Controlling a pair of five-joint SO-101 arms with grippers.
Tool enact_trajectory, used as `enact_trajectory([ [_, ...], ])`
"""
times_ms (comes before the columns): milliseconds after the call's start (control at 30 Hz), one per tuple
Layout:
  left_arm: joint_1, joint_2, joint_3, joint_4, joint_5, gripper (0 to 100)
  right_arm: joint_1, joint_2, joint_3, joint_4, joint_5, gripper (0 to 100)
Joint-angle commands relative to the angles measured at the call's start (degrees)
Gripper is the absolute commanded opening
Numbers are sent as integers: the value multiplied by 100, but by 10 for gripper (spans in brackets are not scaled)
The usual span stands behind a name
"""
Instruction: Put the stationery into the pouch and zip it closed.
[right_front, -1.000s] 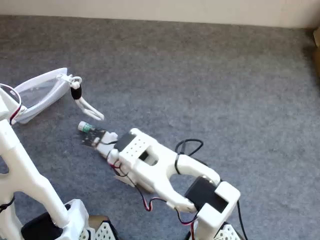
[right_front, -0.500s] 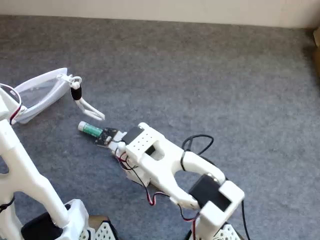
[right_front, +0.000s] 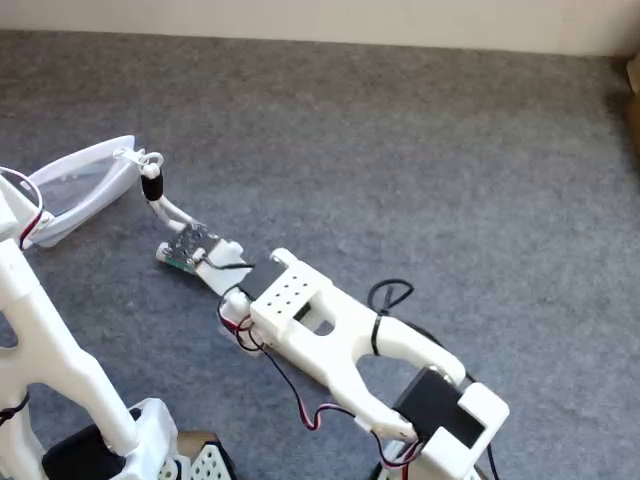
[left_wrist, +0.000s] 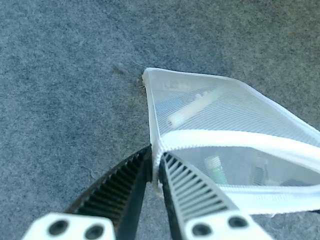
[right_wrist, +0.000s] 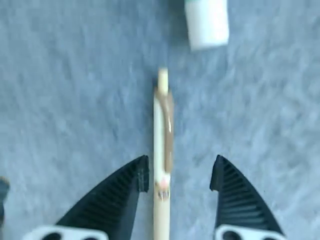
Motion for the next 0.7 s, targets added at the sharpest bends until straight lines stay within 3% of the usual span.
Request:
enact_trajectory([
  [0, -48, -119, -119, 26, 44, 8, -136, -321, -92, -514, -237, 198],
  [267, -48, -119, -110, 26, 44, 8, -286, -268, -84, -690, -246, 198],
  [667, -48, -119, -4, 18, 44, 8, -110, 1086, -690, -734, -246, 198],
])
